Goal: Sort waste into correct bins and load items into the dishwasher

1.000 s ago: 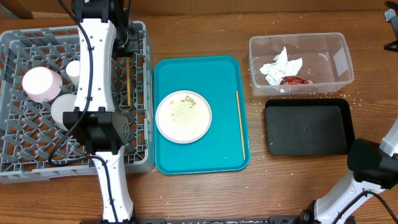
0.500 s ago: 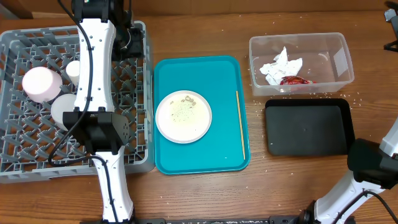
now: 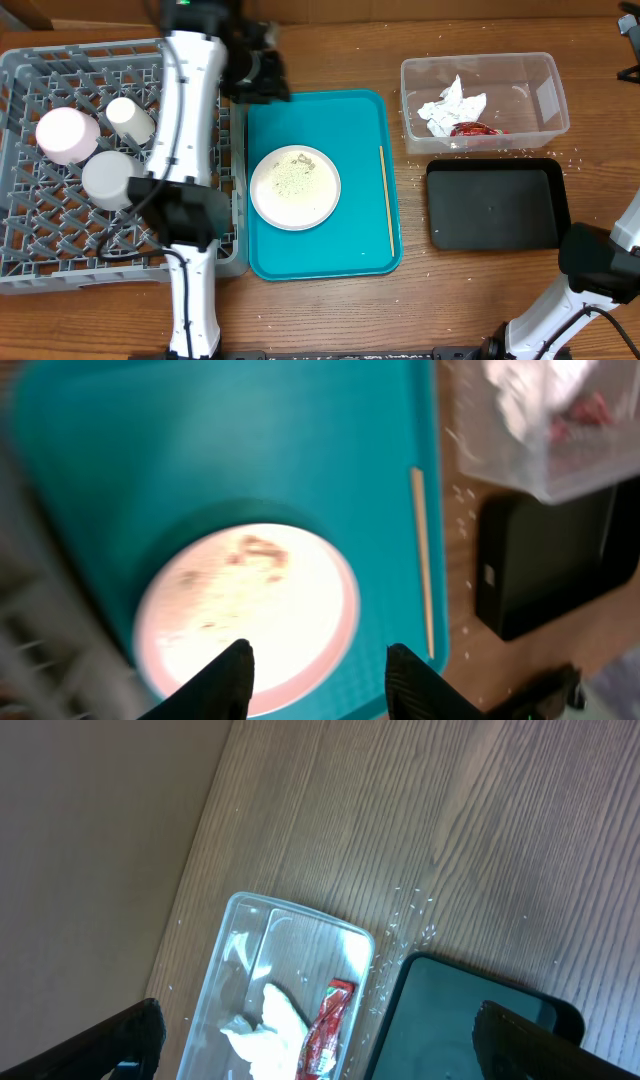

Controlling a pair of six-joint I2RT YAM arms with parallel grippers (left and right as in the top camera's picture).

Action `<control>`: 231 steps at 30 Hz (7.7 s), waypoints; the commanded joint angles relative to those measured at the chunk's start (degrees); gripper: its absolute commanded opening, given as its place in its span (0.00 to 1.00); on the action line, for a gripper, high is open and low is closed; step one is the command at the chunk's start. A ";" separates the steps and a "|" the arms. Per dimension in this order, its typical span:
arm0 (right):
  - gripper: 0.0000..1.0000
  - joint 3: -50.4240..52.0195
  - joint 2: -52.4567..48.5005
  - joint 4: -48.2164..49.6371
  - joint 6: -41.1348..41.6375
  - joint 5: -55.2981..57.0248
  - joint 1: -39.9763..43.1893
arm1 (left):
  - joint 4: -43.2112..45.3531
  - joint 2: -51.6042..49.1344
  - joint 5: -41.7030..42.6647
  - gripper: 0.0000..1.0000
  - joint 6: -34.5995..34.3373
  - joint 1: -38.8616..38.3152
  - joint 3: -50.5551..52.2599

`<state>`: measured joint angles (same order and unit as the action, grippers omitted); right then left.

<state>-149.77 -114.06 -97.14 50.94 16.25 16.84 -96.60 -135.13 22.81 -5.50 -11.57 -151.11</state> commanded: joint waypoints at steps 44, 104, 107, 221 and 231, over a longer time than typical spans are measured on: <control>1.00 -0.07 0.00 0.15 -0.37 -0.02 0.04 | 7.21 -19.28 -20.68 0.29 -33.64 -29.92 0.63; 1.00 -0.07 0.00 0.15 -0.39 -0.02 0.04 | -0.22 -19.67 -18.75 0.04 -24.06 -23.50 -14.71; 1.00 -0.07 0.00 0.15 -0.39 -0.02 0.04 | -0.24 -18.71 -15.91 0.04 -16.85 -20.63 -19.71; 1.00 -0.07 0.00 0.13 -0.39 -0.02 0.04 | 0.22 40.28 -7.41 1.00 -6.47 -3.19 36.22; 1.00 -0.07 0.00 0.15 -0.39 -0.02 0.04 | 7.72 40.11 -25.92 1.00 -21.11 -17.11 42.32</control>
<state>-149.77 -114.06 -97.12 50.94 16.25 16.84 -91.39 -96.51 3.75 -19.88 -25.98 -110.17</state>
